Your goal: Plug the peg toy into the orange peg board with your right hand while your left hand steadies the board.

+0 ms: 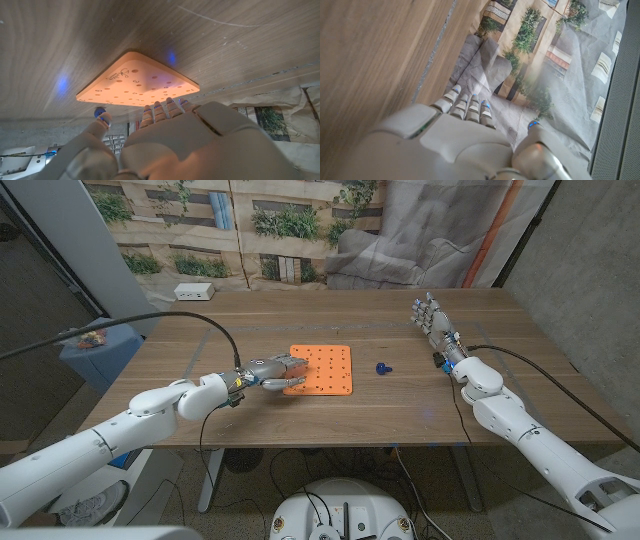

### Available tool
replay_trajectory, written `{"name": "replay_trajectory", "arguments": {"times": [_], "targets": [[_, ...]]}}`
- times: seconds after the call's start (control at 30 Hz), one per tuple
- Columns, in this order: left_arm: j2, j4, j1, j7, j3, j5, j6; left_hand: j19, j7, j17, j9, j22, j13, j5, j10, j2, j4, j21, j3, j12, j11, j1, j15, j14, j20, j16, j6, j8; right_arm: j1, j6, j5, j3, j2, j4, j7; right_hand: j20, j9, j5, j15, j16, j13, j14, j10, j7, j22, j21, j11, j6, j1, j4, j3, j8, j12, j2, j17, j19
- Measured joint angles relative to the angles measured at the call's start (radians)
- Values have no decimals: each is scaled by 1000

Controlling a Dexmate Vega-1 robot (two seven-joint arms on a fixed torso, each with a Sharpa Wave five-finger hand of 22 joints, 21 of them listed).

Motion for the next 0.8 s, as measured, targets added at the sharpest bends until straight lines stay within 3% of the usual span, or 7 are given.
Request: {"name": "replay_trajectory", "arguments": {"times": [0.5,0.8], "targets": [[-12,23,-28,-48,35,46,-13,0,-4,0,0,0,0,0,-12,-2,4,10,-4,-5,-6,-2,-2,-20,0,0,4,4,-5,17,-26,-3,-25,-16,10,0,0,0,0,4,0,0,0,0,0,0,0,0,-19,4,4,0,0,0,0,0],[-13,26,-38,-71,43,50,-11,0,-8,-3,-1,0,-3,7,-14,-2,4,10,-4,-9,-4,-2,1,-23,0,-1,8,8,8,59,-151,-27,-63,-27,-20,3,0,0,-3,12,0,11,22,-6,0,0,7,6,-29,-3,11,4,11,-11,-13,11]]}}
